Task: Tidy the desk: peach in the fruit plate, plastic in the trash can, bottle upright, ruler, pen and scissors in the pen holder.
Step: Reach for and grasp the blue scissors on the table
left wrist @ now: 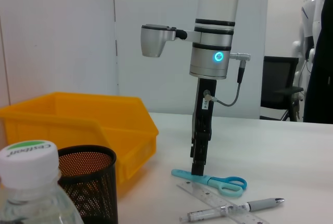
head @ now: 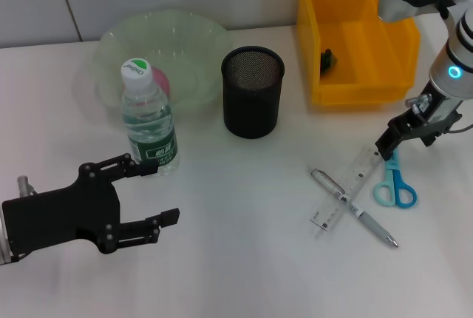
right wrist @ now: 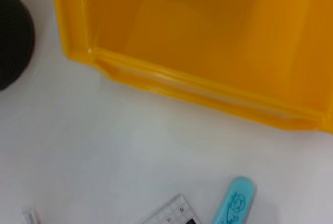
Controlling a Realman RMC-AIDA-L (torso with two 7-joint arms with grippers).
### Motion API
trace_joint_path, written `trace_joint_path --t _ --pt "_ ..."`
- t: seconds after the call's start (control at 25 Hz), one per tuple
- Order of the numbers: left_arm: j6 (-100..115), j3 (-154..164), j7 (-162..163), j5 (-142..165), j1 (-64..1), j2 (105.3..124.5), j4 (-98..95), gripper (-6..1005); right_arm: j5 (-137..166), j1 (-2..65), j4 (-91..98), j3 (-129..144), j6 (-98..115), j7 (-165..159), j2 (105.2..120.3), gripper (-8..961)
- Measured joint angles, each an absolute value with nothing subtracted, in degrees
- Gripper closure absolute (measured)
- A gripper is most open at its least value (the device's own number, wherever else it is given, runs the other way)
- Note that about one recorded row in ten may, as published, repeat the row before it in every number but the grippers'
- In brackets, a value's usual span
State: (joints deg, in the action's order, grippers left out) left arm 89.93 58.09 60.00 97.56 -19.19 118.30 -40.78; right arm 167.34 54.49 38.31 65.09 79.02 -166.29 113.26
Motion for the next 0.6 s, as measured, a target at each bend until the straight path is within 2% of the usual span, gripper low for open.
trace_joint_path --t 0.6 --pt "90.8 58.1 60.0 97.5 -18.7 118.3 -40.8 269 167.3 54.6 38.3 66.3 79.6 -166.3 113.71 197"
